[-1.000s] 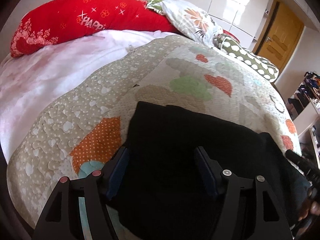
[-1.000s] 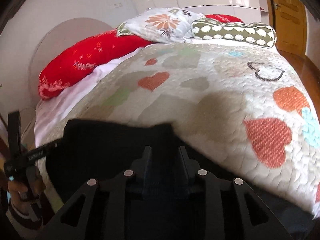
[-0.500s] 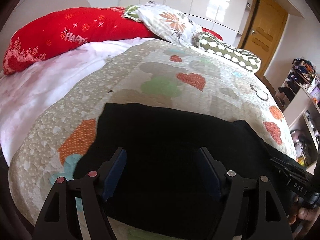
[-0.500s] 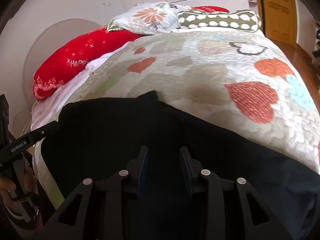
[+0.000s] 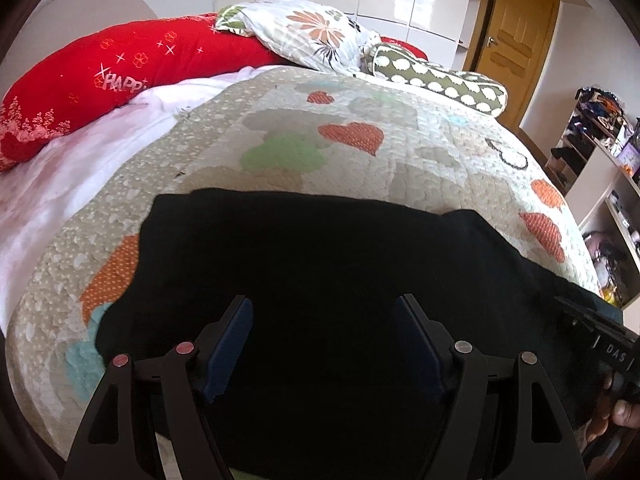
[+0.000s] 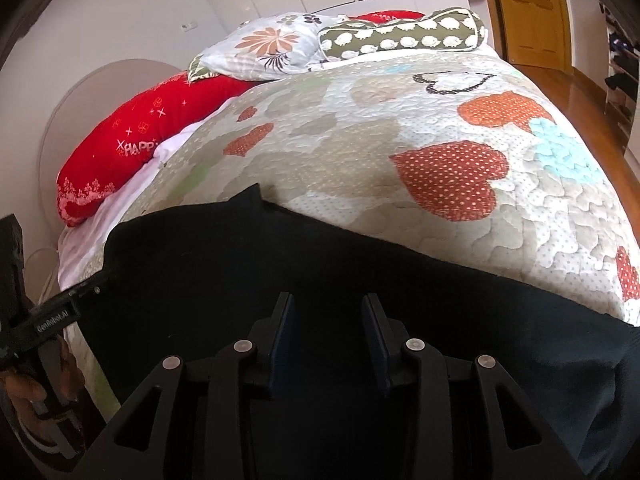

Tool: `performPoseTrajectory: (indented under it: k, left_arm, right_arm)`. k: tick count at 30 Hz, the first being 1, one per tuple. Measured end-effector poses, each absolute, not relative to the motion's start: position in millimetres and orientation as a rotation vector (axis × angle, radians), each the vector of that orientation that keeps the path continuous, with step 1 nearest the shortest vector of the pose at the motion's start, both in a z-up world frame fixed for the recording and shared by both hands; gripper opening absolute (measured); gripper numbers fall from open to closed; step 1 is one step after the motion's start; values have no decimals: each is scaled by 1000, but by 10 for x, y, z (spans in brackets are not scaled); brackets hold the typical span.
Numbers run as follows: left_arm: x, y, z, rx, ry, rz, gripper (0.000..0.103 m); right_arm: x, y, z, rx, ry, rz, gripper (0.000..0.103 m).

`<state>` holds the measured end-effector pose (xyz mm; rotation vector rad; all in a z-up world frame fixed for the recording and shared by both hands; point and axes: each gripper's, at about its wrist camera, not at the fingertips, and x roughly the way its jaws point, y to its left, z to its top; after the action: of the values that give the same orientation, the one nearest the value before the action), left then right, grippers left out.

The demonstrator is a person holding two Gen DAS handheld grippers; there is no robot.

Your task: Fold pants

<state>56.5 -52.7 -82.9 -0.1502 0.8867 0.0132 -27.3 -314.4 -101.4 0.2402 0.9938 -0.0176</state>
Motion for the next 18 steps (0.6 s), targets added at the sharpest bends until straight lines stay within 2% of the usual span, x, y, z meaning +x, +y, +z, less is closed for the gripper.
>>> performPoseTrajectory:
  k: [10, 13, 15, 18]
  left_arm:
    - [707, -613, -1006, -127, 914, 19, 75]
    - [678, -610, -982, -140, 912, 23, 75]
    - [640, -609, -953, -152, 909, 13, 76]
    - [584, -636, -924, -160, 904, -5, 76]
  right_arm:
    - [-341, -3340, -965, 259, 984, -58, 36]
    - [-457, -3320, -874, 213, 985, -81, 43]
    - [-585, -3317, -810, 181, 985, -86, 50]
    - [-792, -3370, -779, 171, 989, -94, 52]
